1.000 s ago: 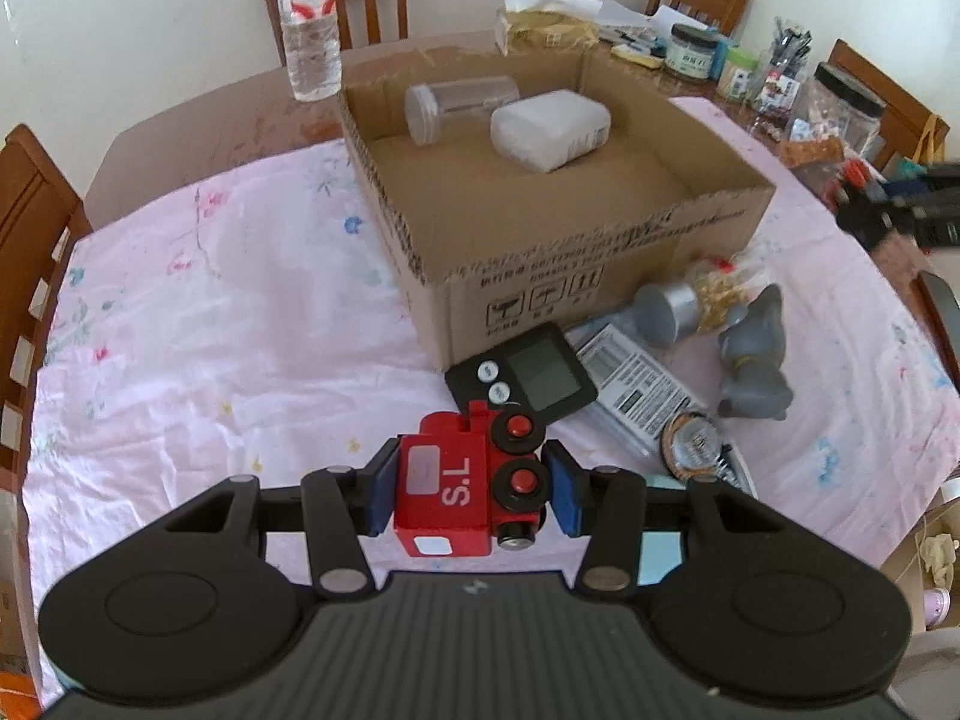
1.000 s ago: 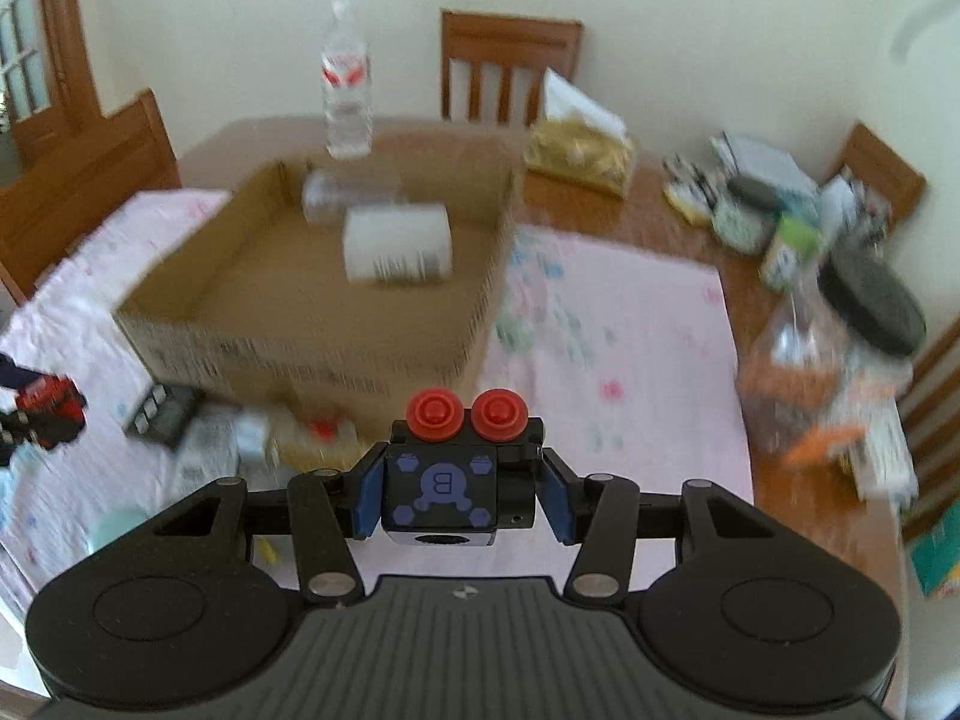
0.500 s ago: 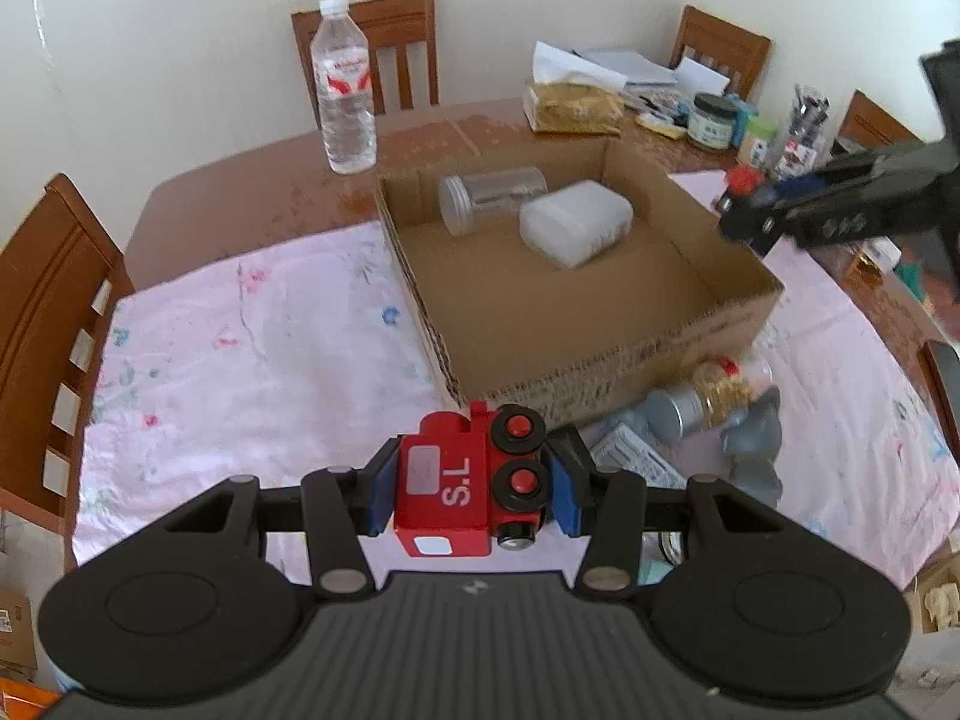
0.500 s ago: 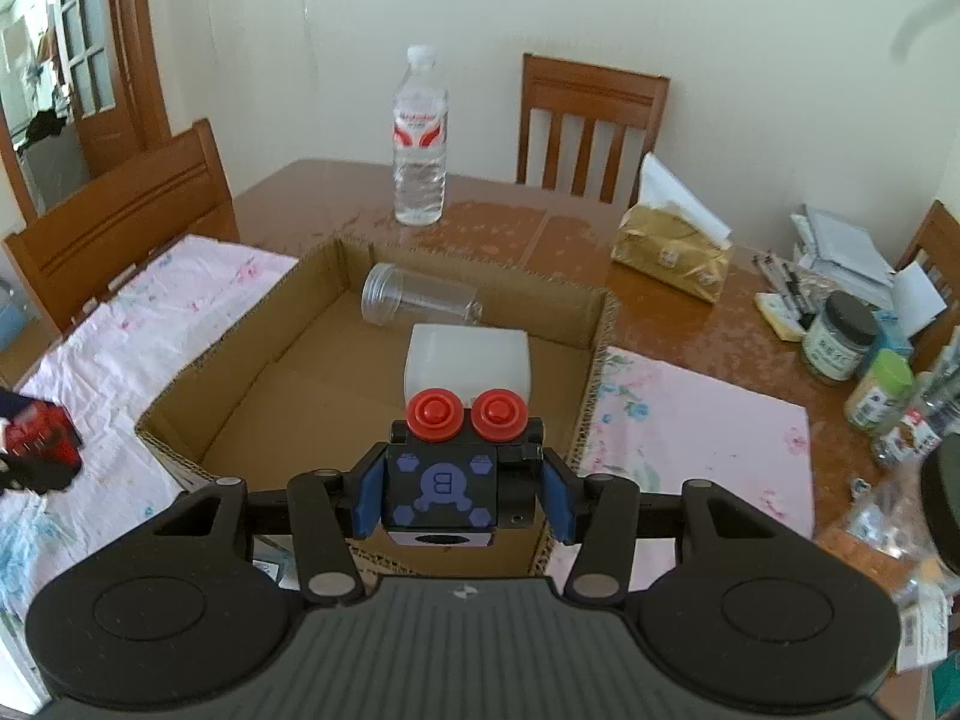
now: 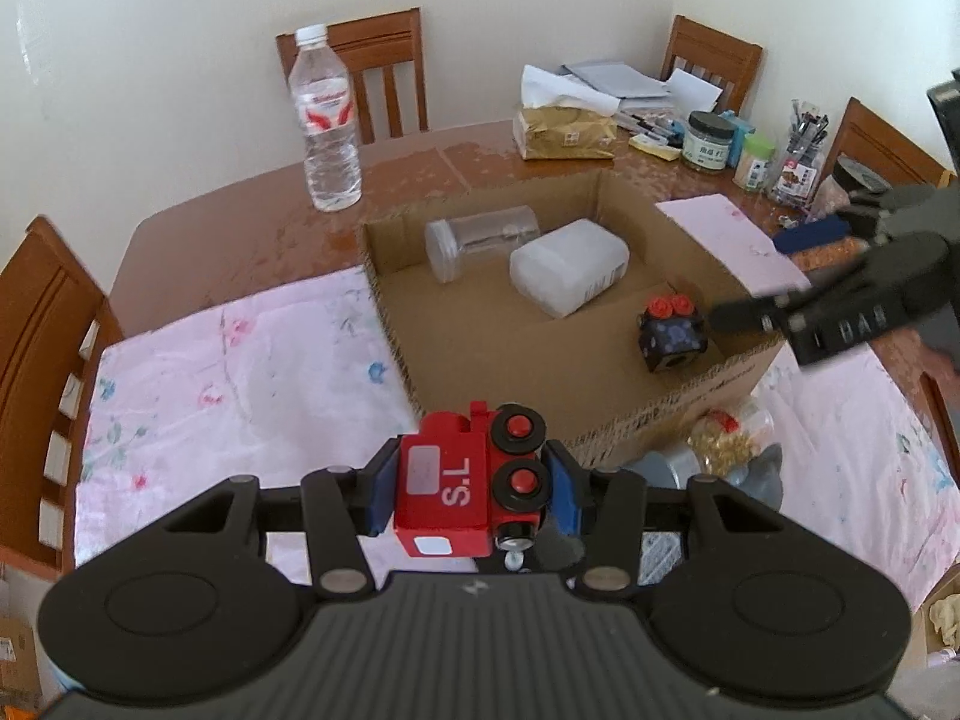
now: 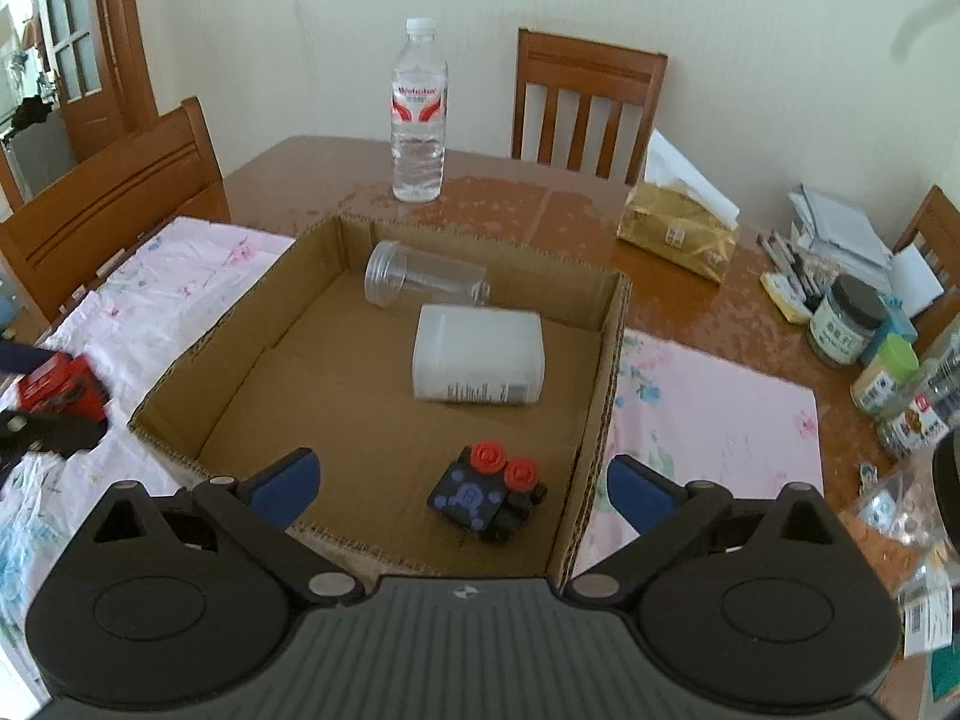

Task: Organize rigid objects
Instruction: 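Lower the red S.L train into the cardboard box and open the left tool, then move left tool to the light blue ball while right tool approaches grey cat toy, then grasp the light blue ball with left tool while right tool grasps grey cat toy, then carry ball and cat toy into the box, opening left then right tool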

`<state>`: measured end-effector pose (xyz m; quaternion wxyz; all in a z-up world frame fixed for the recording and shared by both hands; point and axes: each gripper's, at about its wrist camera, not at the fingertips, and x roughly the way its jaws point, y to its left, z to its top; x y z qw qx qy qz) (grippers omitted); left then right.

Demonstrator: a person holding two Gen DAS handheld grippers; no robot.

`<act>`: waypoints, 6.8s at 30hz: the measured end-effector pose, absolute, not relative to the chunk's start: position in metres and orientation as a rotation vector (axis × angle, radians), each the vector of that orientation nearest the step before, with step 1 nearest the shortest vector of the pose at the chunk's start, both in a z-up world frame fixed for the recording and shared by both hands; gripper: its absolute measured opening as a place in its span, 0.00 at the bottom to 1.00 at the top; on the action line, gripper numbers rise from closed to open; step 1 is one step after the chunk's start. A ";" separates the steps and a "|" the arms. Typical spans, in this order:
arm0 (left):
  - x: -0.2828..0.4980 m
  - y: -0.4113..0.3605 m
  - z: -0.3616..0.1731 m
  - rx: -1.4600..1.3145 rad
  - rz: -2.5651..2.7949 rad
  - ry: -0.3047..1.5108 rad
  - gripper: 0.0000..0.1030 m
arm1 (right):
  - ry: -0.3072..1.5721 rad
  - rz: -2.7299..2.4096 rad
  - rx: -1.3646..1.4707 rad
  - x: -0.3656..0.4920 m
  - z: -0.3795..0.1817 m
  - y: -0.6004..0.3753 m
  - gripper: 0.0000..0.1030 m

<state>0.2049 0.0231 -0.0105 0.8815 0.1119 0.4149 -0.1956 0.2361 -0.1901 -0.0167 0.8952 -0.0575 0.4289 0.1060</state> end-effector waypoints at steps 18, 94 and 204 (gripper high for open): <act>0.320 -0.034 -0.031 0.302 -0.423 0.858 0.47 | 0.894 0.147 -0.062 0.206 0.005 -0.178 1.00; 0.110 0.003 -0.092 0.208 -0.382 0.985 0.98 | 1.069 0.279 -0.180 0.159 -0.127 -0.171 1.00; 0.125 0.014 -0.112 0.136 -0.272 1.043 0.50 | 1.059 0.451 -0.235 0.144 -0.098 -0.170 0.75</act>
